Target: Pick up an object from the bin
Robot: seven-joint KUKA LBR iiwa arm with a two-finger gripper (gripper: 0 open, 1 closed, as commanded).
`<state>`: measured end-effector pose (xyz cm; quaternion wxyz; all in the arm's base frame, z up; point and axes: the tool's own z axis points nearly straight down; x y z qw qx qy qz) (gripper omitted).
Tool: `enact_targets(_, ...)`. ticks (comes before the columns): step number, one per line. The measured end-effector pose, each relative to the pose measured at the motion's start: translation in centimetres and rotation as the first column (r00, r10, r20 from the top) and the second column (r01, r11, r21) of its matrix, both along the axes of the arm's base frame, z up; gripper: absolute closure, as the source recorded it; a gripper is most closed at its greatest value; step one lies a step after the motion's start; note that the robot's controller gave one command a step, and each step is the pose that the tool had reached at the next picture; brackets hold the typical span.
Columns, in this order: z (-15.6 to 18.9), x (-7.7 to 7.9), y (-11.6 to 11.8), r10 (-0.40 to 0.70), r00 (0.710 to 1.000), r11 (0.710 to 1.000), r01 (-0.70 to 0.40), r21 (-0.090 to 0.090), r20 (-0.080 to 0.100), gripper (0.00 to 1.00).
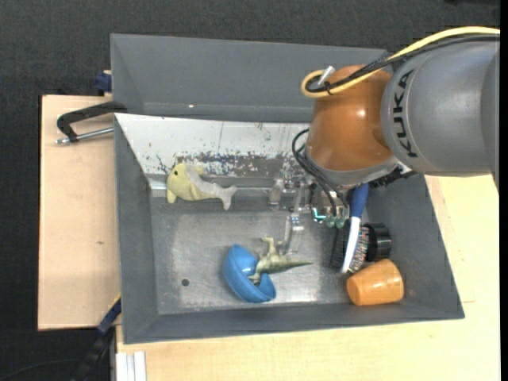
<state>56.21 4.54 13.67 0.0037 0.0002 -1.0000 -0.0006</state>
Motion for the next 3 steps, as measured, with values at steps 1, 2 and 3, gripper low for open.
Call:
enact_targets(1, -5.7, -6.2, 5.1, 0.369, 0.929, 0.929, -0.369, 0.002, 0.002, 0.00)
enact_targets(2, -5.4, -5.8, 5.0, 0.365, 0.931, 0.931, -0.365, -0.001, 0.015, 1.00)
enact_targets(3, 8.7, -4.4, 5.3, 0.382, 0.924, 0.924, -0.382, -0.004, 0.023, 1.00)
